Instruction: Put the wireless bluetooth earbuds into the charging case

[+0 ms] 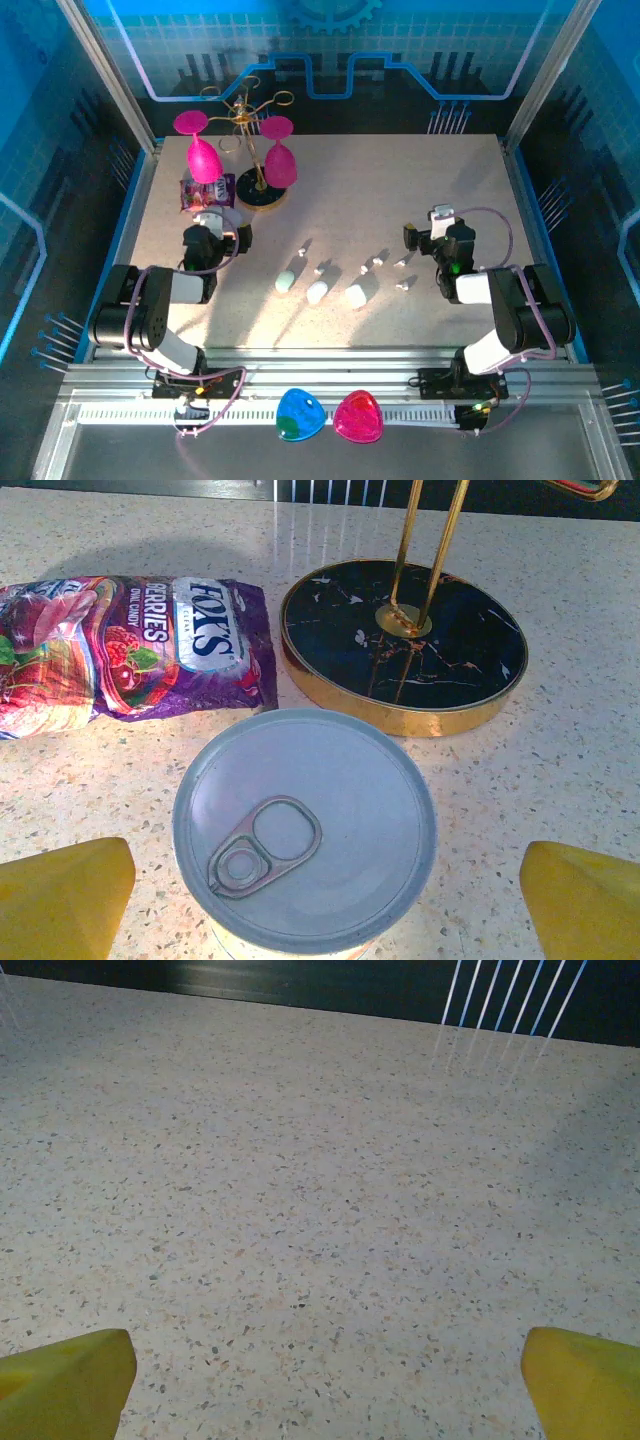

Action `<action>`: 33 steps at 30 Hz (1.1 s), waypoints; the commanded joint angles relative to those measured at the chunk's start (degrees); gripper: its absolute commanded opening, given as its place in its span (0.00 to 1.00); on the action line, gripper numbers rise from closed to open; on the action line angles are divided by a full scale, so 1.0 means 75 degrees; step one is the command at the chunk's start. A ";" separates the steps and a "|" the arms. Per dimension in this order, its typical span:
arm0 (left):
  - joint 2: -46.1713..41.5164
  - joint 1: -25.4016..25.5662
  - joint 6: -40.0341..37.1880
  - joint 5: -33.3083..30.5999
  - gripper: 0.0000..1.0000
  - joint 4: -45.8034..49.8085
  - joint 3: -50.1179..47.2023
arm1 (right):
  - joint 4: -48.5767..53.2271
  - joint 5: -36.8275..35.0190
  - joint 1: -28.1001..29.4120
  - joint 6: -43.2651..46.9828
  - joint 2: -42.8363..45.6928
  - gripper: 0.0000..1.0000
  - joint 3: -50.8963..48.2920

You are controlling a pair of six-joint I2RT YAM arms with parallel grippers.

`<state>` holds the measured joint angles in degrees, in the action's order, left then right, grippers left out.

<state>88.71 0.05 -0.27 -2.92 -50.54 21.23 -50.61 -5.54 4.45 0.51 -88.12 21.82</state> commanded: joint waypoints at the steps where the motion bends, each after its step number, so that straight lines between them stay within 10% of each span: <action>1: 0.0032 -0.0043 0.0020 0.0129 0.99 -0.0257 0.0131 | -0.0177 -0.0046 0.0039 0.0095 -0.0040 1.00 0.0080; 25: -0.0324 -0.0037 0.0084 -0.0095 0.99 0.0034 0.0131 | -0.0262 -0.0107 -0.0119 -0.0109 0.0094 1.00 -0.0018; 33: -0.2439 0.0737 -0.0479 -0.1243 0.99 0.1737 0.0185 | 0.1883 0.0023 -0.0044 -0.0167 0.2454 1.00 0.0097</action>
<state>75.24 3.29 -1.26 -7.84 -42.72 21.30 -43.57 -5.54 4.10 0.16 -75.68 21.45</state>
